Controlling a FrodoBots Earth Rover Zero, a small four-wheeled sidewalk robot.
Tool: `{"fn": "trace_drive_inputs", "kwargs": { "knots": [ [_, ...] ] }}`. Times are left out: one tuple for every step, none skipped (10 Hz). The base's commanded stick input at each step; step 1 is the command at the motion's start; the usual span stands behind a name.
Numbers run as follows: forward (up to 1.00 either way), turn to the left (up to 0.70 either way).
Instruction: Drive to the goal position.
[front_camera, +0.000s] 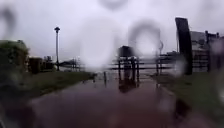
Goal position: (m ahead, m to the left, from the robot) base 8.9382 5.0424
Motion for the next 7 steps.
{"fn": "trace_drive_inputs", "kwargs": {
  "knots": [
    [1.00,0.00],
    [1.00,-0.06],
    [1.00,-0.17],
    [1.00,-0.26],
    [1.00,-0.21],
    [1.00,-0.09],
    [1.00,0.00]
  ]
}}
